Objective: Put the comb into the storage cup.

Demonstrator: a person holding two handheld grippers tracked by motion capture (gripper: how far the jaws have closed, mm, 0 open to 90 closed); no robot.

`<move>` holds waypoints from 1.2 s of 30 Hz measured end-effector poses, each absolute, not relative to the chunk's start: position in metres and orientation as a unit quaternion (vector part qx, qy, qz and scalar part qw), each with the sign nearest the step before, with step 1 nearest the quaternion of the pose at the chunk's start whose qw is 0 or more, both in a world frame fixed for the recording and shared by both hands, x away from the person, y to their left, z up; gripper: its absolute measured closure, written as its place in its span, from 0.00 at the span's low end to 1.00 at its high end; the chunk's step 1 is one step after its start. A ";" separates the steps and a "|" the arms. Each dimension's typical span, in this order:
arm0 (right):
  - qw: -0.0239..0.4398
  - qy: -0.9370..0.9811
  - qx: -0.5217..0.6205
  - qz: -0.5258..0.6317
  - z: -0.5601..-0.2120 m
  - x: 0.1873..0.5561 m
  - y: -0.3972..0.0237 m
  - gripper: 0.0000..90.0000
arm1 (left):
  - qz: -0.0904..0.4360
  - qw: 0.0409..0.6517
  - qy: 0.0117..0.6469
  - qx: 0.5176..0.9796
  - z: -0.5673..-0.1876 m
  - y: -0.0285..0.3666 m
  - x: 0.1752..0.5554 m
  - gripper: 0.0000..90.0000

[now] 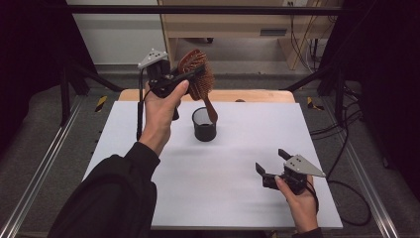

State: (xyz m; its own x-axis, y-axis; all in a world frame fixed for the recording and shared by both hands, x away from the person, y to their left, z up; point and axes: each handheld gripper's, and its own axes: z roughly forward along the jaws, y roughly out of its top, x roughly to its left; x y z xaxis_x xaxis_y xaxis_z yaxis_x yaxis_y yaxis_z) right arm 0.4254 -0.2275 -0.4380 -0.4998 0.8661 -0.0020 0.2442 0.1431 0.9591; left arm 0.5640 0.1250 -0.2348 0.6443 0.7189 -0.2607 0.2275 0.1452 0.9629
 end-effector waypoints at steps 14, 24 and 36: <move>0.295 0.702 0.386 0.520 -0.438 0.427 -0.221 0.08 | 0.199 0.651 0.393 0.619 -0.242 0.129 0.577 0.57; 0.296 0.685 0.395 0.535 -0.436 0.425 -0.226 0.08 | 0.208 0.641 0.398 0.622 -0.241 0.130 0.580 0.57; 0.292 0.683 0.398 0.538 -0.436 0.425 -0.229 0.08 | 0.209 0.647 0.409 0.609 -0.251 0.131 0.590 0.57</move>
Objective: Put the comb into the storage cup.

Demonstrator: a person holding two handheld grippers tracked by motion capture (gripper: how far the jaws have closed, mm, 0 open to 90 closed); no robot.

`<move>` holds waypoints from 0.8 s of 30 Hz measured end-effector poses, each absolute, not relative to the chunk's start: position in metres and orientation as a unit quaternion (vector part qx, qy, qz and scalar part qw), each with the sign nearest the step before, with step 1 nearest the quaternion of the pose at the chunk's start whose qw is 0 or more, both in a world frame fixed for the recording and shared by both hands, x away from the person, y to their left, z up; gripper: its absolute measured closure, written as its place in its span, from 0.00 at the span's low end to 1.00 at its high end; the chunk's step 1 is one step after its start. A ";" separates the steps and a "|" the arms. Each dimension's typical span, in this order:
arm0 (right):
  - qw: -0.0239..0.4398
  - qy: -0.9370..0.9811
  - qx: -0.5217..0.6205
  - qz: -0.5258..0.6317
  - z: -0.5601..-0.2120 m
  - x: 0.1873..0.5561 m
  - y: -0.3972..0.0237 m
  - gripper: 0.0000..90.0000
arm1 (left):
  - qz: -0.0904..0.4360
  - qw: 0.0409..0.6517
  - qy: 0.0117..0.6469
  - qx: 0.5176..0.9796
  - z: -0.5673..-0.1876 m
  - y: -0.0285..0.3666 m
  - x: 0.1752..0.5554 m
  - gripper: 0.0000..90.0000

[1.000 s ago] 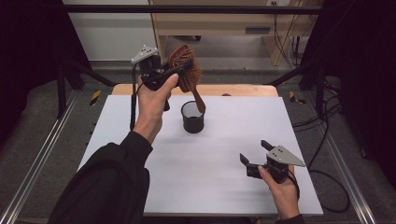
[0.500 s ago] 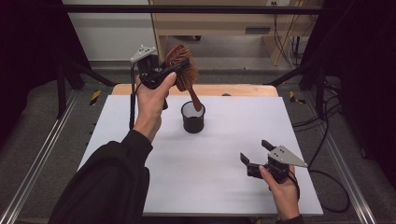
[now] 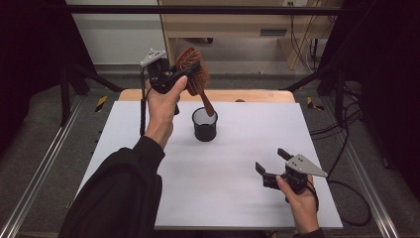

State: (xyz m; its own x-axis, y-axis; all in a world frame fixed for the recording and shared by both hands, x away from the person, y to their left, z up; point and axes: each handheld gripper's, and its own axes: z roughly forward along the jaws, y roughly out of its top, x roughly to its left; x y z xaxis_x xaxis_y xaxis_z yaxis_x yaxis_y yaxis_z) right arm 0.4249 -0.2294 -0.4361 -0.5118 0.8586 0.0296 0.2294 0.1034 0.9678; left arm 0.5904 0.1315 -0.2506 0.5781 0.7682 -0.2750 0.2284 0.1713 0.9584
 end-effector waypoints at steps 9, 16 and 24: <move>0.288 0.683 0.392 0.545 -0.435 0.426 -0.228 0.08 | 0.221 0.642 0.407 0.611 -0.244 0.136 0.589 0.56; 0.285 0.688 0.387 0.543 -0.436 0.424 -0.226 0.08 | 0.231 0.640 0.400 0.614 -0.251 0.133 0.593 0.56; 0.289 0.678 0.398 0.546 -0.436 0.424 -0.232 0.08 | 0.231 0.640 0.398 0.616 -0.257 0.129 0.595 0.56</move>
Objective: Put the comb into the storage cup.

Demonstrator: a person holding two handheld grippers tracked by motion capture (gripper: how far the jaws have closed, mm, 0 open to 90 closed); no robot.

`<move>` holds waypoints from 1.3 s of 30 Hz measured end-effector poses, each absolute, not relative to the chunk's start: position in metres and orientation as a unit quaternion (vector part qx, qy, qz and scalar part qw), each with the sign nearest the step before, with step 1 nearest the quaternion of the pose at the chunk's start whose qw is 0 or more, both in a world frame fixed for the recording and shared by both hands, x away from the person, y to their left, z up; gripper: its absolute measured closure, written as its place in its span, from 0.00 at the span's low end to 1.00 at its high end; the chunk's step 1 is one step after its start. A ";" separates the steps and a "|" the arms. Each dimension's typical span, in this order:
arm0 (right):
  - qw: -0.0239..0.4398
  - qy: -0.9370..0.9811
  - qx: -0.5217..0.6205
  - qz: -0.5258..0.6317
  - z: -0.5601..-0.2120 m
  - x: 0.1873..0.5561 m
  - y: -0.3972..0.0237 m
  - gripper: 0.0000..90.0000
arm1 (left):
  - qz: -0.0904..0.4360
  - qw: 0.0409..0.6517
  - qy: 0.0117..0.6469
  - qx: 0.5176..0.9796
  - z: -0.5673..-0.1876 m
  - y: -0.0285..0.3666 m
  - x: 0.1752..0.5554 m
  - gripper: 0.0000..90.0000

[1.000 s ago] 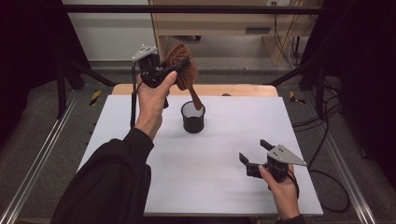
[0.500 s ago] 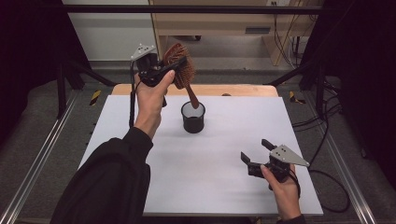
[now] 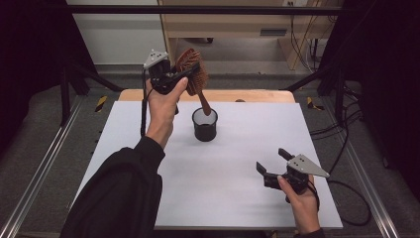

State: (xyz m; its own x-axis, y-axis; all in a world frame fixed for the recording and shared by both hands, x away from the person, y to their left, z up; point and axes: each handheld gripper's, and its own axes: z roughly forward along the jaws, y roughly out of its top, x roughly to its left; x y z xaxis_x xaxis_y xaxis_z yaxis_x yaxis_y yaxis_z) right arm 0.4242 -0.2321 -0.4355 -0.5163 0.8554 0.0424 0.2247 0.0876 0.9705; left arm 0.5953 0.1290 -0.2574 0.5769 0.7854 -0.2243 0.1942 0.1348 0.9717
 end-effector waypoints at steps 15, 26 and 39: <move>0.286 0.681 0.397 0.544 -0.437 0.425 -0.233 0.07 | 0.227 0.633 0.404 0.621 -0.273 0.122 0.600 0.56; 0.285 0.685 0.397 0.541 -0.438 0.425 -0.231 0.07 | 0.227 0.622 0.414 0.625 -0.290 0.126 0.605 0.56; 0.287 0.690 0.392 0.537 -0.439 0.425 -0.229 0.07 | 0.222 0.613 0.413 0.636 -0.300 0.124 0.607 0.56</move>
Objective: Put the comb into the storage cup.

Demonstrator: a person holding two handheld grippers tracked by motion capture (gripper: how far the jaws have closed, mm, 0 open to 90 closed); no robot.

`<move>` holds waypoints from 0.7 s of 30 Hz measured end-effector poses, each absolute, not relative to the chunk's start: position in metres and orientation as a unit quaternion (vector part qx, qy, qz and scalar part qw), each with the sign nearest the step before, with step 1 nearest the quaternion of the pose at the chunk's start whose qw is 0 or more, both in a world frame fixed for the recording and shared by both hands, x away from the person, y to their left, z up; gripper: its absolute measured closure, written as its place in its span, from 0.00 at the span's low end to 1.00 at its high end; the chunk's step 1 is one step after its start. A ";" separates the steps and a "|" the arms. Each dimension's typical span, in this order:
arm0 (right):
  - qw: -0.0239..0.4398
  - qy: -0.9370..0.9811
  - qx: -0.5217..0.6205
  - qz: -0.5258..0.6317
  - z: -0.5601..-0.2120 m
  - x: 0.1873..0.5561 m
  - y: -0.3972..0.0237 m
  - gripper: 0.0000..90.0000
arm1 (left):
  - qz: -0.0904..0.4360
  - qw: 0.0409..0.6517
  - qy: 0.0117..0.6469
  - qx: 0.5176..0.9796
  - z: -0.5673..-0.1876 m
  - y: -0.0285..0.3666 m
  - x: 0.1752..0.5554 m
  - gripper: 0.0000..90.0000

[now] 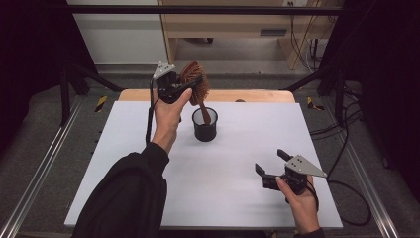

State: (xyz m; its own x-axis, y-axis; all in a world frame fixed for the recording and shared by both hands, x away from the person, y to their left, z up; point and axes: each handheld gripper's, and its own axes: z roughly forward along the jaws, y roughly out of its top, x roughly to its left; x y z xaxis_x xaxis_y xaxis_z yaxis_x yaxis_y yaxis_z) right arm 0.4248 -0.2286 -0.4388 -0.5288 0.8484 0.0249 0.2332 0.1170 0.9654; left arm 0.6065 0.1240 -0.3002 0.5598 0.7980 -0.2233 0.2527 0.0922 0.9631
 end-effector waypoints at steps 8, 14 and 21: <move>0.284 0.692 0.393 0.535 -0.439 0.425 -0.229 0.07 | 0.213 0.611 0.421 0.636 -0.310 0.123 0.612 0.56; 0.284 0.693 0.392 0.535 -0.439 0.425 -0.228 0.06 | 0.213 0.607 0.421 0.639 -0.313 0.121 0.613 0.56; 0.283 0.692 0.395 0.533 -0.439 0.425 -0.228 0.06 | 0.212 0.604 0.422 0.642 -0.316 0.121 0.613 0.56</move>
State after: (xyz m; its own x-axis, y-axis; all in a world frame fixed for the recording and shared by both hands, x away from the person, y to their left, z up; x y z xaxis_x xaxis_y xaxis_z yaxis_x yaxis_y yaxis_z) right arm 0.4252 -0.2281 -0.4393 -0.5275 0.8491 0.0291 0.2451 0.1193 0.9621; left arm 0.6133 0.1214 -0.3156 0.5538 0.7981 -0.2372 0.2854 0.0857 0.9546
